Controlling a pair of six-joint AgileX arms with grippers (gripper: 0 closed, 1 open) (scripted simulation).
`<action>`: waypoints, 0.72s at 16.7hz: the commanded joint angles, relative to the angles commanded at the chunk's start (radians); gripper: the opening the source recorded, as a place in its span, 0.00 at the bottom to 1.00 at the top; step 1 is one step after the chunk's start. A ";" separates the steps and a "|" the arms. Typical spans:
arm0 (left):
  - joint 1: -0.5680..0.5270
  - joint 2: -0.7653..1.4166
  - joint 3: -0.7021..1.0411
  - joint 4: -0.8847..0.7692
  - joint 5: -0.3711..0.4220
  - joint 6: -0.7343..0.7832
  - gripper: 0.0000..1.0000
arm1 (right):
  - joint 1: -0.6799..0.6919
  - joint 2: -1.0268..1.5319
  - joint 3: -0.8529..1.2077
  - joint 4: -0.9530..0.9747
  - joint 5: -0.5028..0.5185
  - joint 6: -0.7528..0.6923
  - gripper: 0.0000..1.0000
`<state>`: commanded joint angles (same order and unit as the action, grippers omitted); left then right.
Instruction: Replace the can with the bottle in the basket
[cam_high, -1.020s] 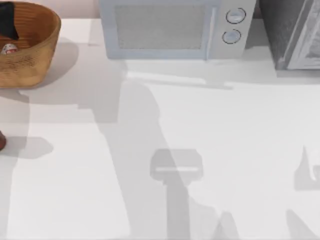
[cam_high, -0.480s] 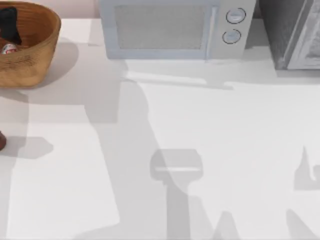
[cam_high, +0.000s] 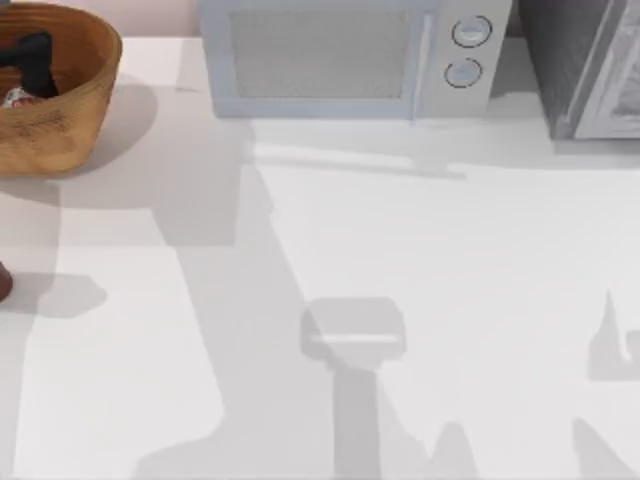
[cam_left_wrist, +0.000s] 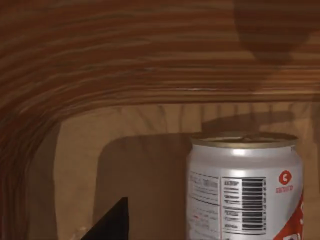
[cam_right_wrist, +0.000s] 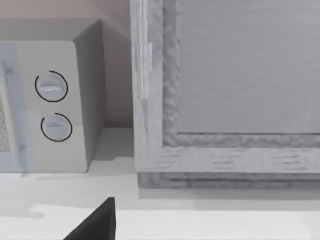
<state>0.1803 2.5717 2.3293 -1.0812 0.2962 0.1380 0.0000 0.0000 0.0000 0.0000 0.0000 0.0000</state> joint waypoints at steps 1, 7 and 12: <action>-0.003 0.010 -0.007 0.018 -0.001 -0.003 1.00 | 0.000 0.000 0.000 0.000 0.000 0.000 1.00; -0.010 0.032 -0.022 0.057 -0.002 -0.010 1.00 | 0.000 0.000 0.000 0.000 0.000 0.000 1.00; -0.010 0.032 -0.022 0.057 -0.002 -0.010 0.70 | 0.000 0.000 0.000 0.000 0.000 0.000 1.00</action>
<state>0.1705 2.6038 2.3069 -1.0240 0.2943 0.1283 0.0000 0.0000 0.0000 0.0000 0.0000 0.0000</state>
